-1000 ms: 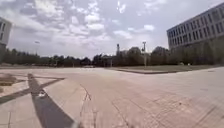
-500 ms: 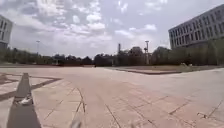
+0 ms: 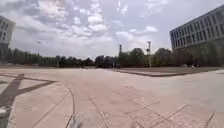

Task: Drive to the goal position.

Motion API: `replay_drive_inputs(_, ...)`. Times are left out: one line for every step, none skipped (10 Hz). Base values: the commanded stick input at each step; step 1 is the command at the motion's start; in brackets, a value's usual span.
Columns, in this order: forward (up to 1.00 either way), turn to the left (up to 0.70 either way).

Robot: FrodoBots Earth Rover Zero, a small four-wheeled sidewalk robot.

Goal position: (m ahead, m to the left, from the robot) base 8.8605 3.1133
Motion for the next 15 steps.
replay_drive_inputs(0.99,0.04)
replay_drive_inputs(0.99,0.04)
replay_drive_inputs(0.99,0.04)
replay_drive_inputs(0.99,0.04)
replay_drive_inputs(0.99,0.04)
replay_drive_inputs(0.99,0.04)
replay_drive_inputs(0.99,0.04)
replay_drive_inputs(0.99,0.04)
replay_drive_inputs(0.99,0.04)
replay_drive_inputs(0.99,0.04)
replay_drive_inputs(0.99,0.04)
replay_drive_inputs(0.99,0.04)
replay_drive_inputs(0.99,0.04)
replay_drive_inputs(0.99,0.04)
replay_drive_inputs(0.99,0.04)
